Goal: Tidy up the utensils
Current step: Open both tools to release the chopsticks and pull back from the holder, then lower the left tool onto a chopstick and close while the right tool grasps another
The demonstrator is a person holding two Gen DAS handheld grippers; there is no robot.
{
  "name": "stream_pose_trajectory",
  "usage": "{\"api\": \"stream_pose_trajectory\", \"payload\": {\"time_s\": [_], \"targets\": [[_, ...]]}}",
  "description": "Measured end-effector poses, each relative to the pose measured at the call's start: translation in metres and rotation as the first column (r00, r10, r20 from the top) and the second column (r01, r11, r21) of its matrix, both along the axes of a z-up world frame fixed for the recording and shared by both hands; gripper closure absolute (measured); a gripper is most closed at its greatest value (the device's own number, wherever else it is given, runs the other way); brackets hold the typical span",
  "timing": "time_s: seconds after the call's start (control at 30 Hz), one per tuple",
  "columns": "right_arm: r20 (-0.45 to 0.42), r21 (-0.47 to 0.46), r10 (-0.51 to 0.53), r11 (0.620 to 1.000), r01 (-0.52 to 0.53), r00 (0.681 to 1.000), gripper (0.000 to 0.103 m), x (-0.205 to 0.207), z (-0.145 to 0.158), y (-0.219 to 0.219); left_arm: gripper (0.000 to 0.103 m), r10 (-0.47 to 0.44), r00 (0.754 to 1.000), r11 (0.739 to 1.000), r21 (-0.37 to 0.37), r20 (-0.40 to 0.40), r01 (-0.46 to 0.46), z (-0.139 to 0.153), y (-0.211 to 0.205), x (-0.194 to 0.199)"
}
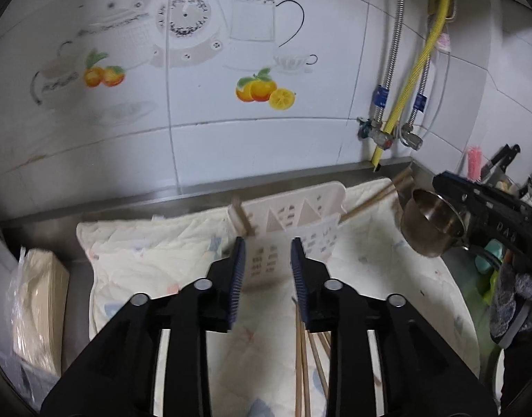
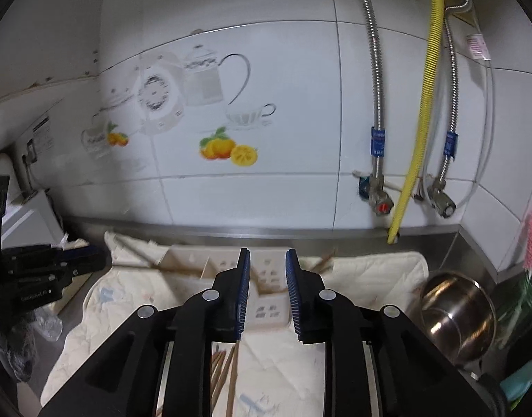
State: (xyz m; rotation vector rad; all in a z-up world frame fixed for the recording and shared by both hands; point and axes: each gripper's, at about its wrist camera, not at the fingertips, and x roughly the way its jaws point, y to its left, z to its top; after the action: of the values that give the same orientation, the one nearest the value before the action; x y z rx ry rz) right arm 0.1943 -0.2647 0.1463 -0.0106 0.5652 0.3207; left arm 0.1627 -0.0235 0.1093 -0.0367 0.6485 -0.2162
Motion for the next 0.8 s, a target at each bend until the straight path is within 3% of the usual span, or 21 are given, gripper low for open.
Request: {"api": "stream_pose_trajectory", "payload": {"time_s": [0.2,0.37,0.8], "targets": [[-0.038,0.001,0.015,1.0,-0.015,0.999,0.082,-0.05,-0.044,0.005,0.068,0.025,1.0,1.0,0.003,-0.01,-0.025,-0.032,0.008,-0.043],[-0.126,0.015,0.028,1.0,-0.026,0.992,0.082,-0.076,-0.095,0.009,0.063,0.053,0.997,0.999,0.001,-0.052,-0.053,-0.065,0.014,-0.065],[-0.279,-0.036,0.064,0.996,-0.077,0.958,0.083,-0.102,-0.188,0.034,0.06,0.148,0.978,0.988,-0.016,-0.146,-0.152,-0.124,0.035,-0.099]]}}
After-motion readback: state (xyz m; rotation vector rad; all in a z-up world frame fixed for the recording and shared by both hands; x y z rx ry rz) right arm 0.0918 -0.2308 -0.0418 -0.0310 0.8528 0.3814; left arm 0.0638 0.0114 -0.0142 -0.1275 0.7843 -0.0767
